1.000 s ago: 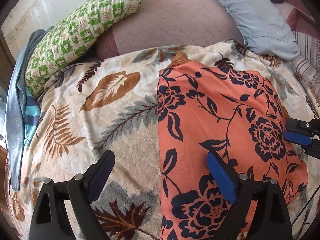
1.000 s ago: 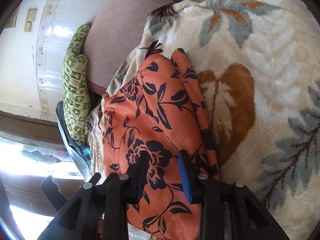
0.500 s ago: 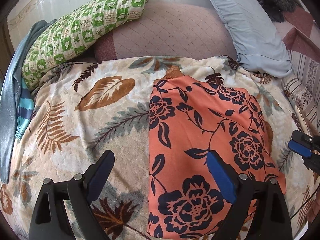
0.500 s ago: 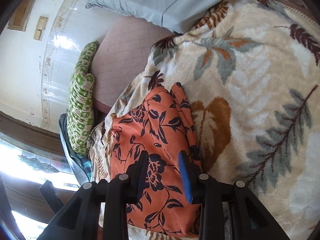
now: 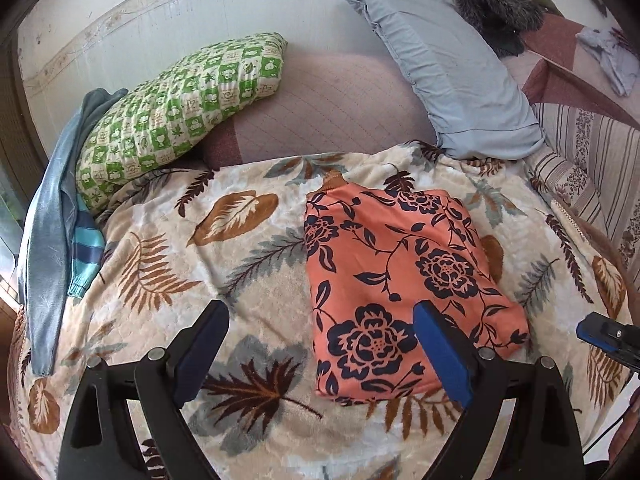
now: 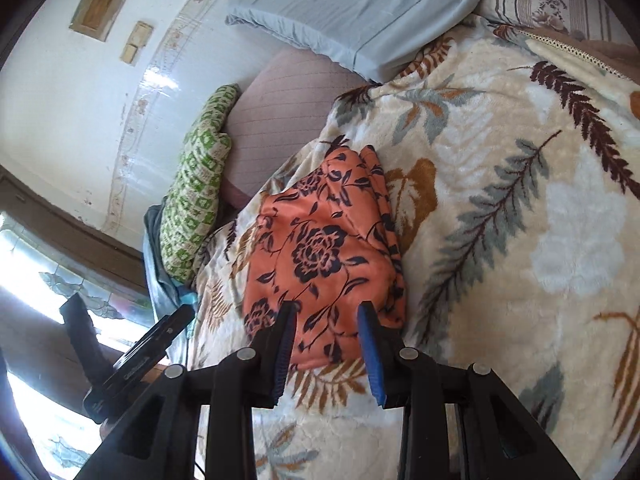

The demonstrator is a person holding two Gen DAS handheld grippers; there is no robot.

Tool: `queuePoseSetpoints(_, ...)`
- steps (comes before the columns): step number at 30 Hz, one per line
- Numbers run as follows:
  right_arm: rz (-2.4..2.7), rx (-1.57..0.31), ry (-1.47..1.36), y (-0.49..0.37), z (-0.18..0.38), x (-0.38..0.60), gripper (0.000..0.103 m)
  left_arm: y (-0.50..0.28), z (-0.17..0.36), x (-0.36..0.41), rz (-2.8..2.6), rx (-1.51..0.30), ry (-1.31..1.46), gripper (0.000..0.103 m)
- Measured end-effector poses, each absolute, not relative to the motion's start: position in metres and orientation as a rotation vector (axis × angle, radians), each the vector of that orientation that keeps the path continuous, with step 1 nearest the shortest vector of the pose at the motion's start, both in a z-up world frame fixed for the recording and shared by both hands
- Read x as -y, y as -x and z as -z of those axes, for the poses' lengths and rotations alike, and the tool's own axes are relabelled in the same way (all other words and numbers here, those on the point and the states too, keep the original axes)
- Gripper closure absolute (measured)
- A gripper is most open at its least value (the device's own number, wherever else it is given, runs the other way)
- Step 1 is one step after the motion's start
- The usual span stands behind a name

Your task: Fold small clothes

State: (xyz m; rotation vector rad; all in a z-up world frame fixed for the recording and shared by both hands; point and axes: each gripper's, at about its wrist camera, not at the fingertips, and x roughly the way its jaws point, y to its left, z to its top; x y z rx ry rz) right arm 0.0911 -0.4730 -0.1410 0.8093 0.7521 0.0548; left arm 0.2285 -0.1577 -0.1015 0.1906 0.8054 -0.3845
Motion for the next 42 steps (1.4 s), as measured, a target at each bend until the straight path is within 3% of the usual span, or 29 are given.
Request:
queuePoseSetpoints(10,-0.075,-0.710,-0.684,-0.047,0.092,0.438,0.066,-0.153,0.052,0.083,0.377,-0.676,-0.174,0.010)
queuePoseSetpoints(11,-0.075,-0.701,-0.702,-0.046,0.092,0.436,0.063,-0.145,0.051,0.074,0.370,-0.672,-0.184,0.010)
queuePoseSetpoints(13,-0.074,-0.666,-0.770,-0.047,0.097,0.434,0.041,-0.128,0.052,0.055,0.349,-0.663,-0.195,0.010)
queuePoseSetpoints(23,-0.109,-0.737,-0.717,-0.114,0.154,0.374,0.041,-0.053,0.057,-0.033,0.196,-0.672,-0.147,0.010)
queuePoseSetpoints(29,-0.003,-0.715,-0.532,-0.138,0.150,0.376,0.041,-0.019,0.036,-0.072,0.127,-0.651,-0.165,0.010)
queuePoseSetpoints(35,-0.030,-0.714,-0.572,-0.163,0.146,0.382,0.041,-0.026,0.021,-0.101,0.058,-0.646,-0.129,0.010)
queuePoseSetpoints(37,-0.061,-0.732,-0.512,-0.176,0.144,0.370,0.048,-0.032,0.021,-0.102,0.057,-0.647,-0.106,0.010)
queuePoseSetpoints(42,-0.111,-0.881,-0.542,-0.209,0.168,0.365,0.051,-0.065,0.033,-0.083,0.065,-0.709,-0.074,0.010)
